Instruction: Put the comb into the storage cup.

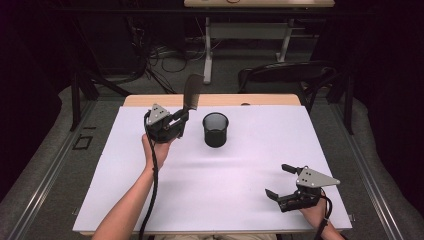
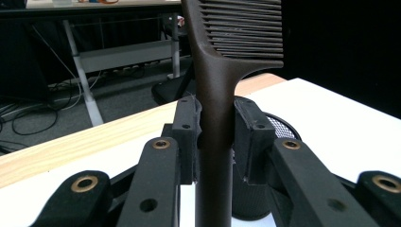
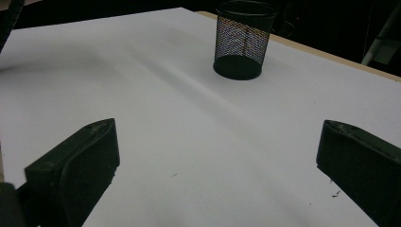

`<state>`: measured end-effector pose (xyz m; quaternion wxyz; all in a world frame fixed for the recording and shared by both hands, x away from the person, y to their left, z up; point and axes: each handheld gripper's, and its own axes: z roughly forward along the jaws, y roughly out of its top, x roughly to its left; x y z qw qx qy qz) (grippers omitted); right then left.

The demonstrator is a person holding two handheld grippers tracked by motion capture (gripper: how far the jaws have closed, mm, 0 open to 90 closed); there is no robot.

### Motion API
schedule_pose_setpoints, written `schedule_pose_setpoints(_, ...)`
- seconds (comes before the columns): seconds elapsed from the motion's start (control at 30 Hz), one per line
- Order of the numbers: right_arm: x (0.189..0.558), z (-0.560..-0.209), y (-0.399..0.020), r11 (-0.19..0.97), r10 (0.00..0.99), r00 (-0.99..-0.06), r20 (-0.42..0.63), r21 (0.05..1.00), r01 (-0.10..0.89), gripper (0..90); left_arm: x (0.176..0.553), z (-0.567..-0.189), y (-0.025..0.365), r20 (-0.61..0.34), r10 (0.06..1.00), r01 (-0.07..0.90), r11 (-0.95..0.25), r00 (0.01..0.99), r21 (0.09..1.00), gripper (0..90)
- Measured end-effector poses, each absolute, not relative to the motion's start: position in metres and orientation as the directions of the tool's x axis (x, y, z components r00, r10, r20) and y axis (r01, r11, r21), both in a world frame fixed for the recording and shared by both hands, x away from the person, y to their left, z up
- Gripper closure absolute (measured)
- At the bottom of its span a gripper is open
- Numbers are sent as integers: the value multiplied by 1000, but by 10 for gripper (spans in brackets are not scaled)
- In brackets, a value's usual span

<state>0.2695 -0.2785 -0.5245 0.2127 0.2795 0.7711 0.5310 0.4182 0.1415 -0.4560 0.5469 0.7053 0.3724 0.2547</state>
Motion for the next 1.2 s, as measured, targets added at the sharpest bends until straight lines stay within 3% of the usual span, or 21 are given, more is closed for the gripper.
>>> schedule_pose_setpoints(1.2, 270, -525, -279, 283, 656, -754, -32, 937, 207, 0, 442, -448, 125, -69, 807, 225, -80, 586, 971, 726)
